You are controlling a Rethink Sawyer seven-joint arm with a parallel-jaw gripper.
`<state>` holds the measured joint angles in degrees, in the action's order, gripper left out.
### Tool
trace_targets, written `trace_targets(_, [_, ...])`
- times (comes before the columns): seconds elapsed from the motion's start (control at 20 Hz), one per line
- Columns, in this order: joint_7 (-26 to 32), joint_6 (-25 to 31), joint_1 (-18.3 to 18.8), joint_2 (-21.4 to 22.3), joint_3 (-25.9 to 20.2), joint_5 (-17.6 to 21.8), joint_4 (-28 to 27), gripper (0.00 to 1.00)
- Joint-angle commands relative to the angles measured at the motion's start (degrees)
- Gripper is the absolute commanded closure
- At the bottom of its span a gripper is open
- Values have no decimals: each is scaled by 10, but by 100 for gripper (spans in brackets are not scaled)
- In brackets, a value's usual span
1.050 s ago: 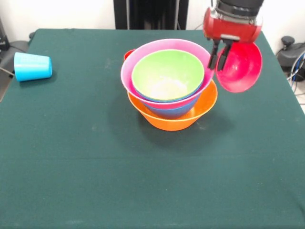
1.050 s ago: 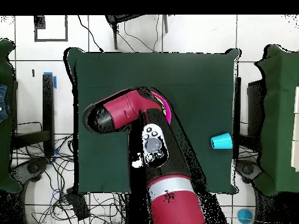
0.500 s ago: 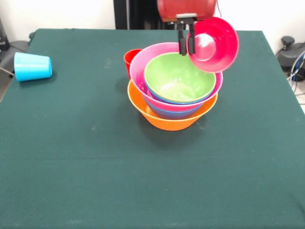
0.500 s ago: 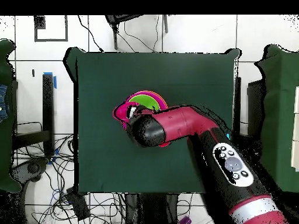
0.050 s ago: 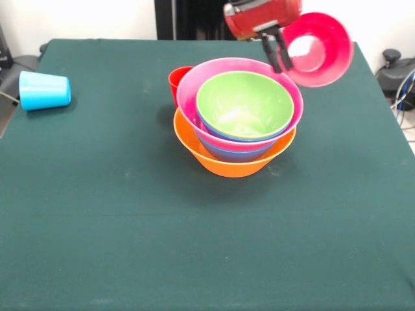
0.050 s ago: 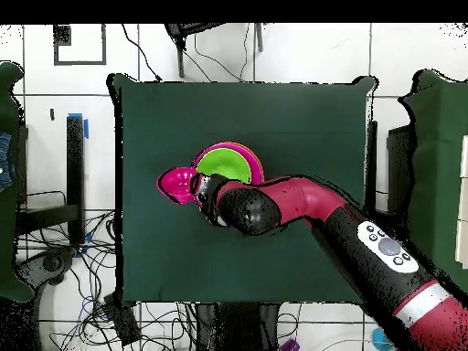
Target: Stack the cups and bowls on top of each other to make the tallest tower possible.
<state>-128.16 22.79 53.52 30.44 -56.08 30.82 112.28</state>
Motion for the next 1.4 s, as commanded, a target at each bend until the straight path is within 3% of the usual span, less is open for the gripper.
trace_targets(0.05, [271,38,46,-221,-163,34,50,100])
trace_targets(0.1, [310,54,63,-275,-179,35,45,100])
trace_targets(0.25, [361,85,84,-361,-194,25,32,100])
trace_targets(0.35, [371,99,90,-385,-198,15,29,100])
trace_targets(0.7, [403,118,89,-375,-208,17,22,100])
trace_targets(1.15, [398,125,81,-358,-212,12,7,100])
trace_targets(1.25, [393,119,75,-331,-206,30,4,100])
trace_targets(1.4, [366,84,59,-256,-194,79,1,100])
